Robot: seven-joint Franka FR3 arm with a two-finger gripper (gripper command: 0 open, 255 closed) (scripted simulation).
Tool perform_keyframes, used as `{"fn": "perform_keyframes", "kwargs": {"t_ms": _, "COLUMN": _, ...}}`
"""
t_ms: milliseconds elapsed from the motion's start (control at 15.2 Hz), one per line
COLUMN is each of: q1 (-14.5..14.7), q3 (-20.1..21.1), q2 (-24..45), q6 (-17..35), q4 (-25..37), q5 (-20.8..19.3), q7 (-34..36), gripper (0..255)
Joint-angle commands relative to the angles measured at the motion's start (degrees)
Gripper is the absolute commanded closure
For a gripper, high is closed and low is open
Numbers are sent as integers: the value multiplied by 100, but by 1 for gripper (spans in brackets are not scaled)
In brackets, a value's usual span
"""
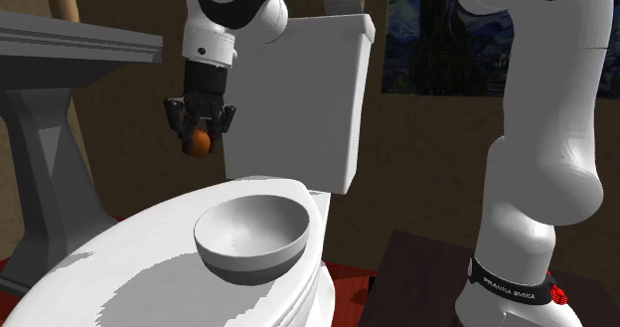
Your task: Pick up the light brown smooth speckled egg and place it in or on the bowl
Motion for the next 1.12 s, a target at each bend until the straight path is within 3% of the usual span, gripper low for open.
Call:
{"fn": "perform_keyframes", "kwargs": {"t_ms": 0, "q1": 25, "q3": 27, "q2": -216, "q6": -13, "q4": -195, "q5": 48, "q7": 39, "gripper": 255}}
{"fn": "perform_keyframes", "kwargs": {"t_ms": 858, "q1": 599, "q3": 463, "q2": -2671, "q6": 175, "q4": -2677, "q5": 757, "q7": 643, "gripper": 255}}
{"fn": "perform_keyframes", "kwargs": {"t_ms": 1056, "q1": 625, "q3": 494, "q2": -2694, "q6": 328, "q4": -2850, "q5": 791, "q7": 648, "gripper": 255}}
